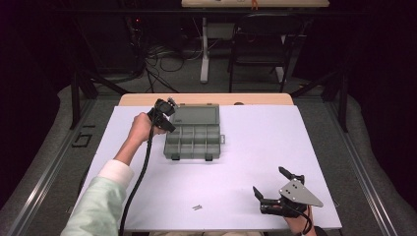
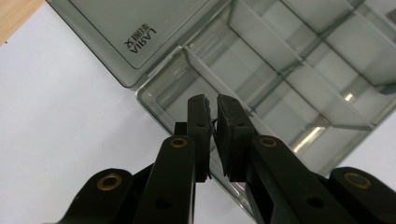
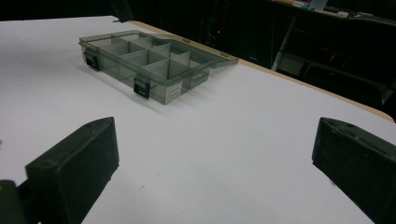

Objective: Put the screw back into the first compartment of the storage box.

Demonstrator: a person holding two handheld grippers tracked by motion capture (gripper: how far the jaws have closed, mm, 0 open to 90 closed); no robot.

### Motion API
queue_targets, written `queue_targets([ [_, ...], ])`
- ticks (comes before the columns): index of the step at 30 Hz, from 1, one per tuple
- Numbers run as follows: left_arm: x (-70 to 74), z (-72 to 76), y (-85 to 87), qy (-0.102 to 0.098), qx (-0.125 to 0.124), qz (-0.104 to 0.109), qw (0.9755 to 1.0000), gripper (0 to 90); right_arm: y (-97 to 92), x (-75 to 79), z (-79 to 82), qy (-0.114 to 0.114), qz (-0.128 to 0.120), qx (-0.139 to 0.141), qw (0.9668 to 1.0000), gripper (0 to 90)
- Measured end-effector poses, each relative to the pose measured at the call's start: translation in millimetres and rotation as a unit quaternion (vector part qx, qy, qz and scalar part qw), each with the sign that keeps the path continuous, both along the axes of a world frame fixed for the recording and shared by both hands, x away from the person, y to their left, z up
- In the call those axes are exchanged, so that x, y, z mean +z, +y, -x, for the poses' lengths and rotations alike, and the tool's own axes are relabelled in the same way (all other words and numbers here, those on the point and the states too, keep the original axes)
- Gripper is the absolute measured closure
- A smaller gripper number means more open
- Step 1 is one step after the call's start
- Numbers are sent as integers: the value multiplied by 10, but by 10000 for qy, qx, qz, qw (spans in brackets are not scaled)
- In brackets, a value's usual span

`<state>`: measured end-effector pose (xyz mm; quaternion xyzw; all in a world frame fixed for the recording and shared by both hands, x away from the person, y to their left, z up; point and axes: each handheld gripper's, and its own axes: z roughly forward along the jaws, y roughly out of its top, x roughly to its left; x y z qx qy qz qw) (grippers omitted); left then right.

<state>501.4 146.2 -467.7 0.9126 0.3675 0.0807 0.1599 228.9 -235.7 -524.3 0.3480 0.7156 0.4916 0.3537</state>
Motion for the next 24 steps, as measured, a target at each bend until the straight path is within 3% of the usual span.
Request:
queue_targets([
  [12,-184,-109,-11,95,146,58,9998,816,1,-3,-4,15,-5,-2,10000,0],
  [14,-183,-112,-3,109,153,137,9997,719,2,-4,-5,-11,-15,-2,10000,0],
  [15,-183,-106,-2,71,144,194,9997,719,2,-4,-5,-11,-15,-2,10000,0],
  [16,-174,-101,-1,70,134,221,9996,628,0,-4,-4,-11,-11,2,10000,0],
  [19,-131,-63,4,34,114,358,9993,561,-3,-3,-4,-3,-25,6,10000,0],
  [20,-111,-43,-4,9,113,307,9995,446,-1,-3,-4,-8,-14,1,10000,0],
  [22,-59,5,-11,26,6,330,9995,419,-1,-3,-4,-9,-11,3,10000,0],
  [23,-42,32,-19,6,-9,363,9993,336,0,-3,-4,-7,-9,-2,10000,0],
  [24,-16,68,-30,-29,-43,369,9993,336,0,-3,-4,-7,-9,-2,10000,0],
])
